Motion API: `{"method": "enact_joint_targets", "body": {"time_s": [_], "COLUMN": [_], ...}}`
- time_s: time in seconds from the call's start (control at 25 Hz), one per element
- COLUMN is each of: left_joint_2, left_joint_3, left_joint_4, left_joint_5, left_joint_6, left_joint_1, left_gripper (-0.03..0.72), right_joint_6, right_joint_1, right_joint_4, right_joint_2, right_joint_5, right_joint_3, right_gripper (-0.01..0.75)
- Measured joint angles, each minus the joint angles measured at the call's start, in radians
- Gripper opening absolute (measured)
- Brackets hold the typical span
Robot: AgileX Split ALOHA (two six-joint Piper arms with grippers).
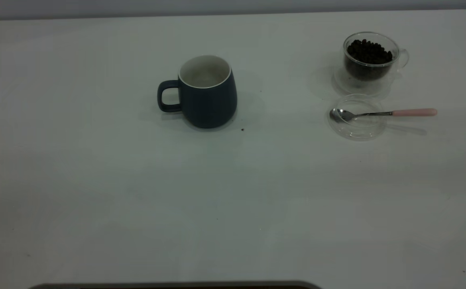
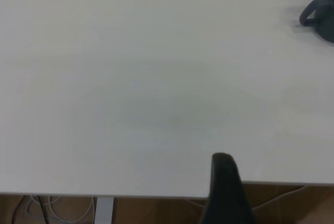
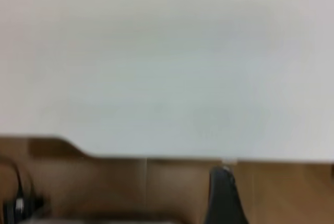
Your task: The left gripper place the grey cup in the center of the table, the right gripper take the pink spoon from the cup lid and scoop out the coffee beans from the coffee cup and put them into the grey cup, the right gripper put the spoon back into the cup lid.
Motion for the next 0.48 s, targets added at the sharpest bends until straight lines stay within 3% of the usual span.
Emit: {"method": "enact_joint_targets", "body": {"time_s": [0.48], "left_joint_2": [0.0], "left_joint_3": [0.0], "left_joint_4": [0.0], "left_joint_5": [0.0], "left_joint_6": [0.0], "left_joint_1": [0.0], "left_gripper": [0.567], "right_joint_6": [0.0], "right_joint_1": [0.0], "right_joint_4": [0.002], "right_joint_2": [-0.318], "right_joint_5": [0.024], "right_joint_3": [0.0], "right_gripper": [0.564]}}
